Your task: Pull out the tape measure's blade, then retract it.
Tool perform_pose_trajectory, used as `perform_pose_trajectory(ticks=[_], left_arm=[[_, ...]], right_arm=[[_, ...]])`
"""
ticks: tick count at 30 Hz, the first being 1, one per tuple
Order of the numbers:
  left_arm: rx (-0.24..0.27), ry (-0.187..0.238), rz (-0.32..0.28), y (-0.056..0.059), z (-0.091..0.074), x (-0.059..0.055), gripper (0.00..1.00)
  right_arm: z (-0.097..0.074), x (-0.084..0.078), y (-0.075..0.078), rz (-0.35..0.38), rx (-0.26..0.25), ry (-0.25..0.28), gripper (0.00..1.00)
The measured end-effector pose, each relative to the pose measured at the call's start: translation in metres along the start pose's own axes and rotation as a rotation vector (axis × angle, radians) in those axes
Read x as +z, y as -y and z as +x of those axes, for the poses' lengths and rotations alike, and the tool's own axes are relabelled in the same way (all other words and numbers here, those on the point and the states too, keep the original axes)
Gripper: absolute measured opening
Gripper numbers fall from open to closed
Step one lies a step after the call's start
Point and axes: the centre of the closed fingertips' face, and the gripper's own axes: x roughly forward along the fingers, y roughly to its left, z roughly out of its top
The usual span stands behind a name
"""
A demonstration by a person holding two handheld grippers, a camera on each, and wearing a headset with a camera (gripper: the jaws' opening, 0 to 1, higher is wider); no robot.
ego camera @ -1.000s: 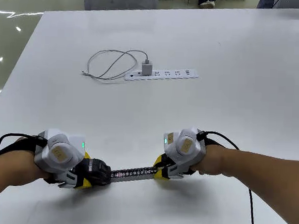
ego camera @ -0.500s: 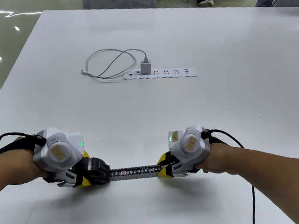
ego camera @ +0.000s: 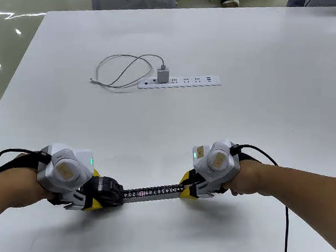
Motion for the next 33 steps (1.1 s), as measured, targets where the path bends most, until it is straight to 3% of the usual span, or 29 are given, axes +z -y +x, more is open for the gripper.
perform_pose_trajectory(ticks=[33], left_arm=[[0.006,0.004,0.000,0.000,-0.001,0.001,0.32]], right_arm=[[-0.009,-0.012,0.000,0.015,-0.005,0.002,0.09]])
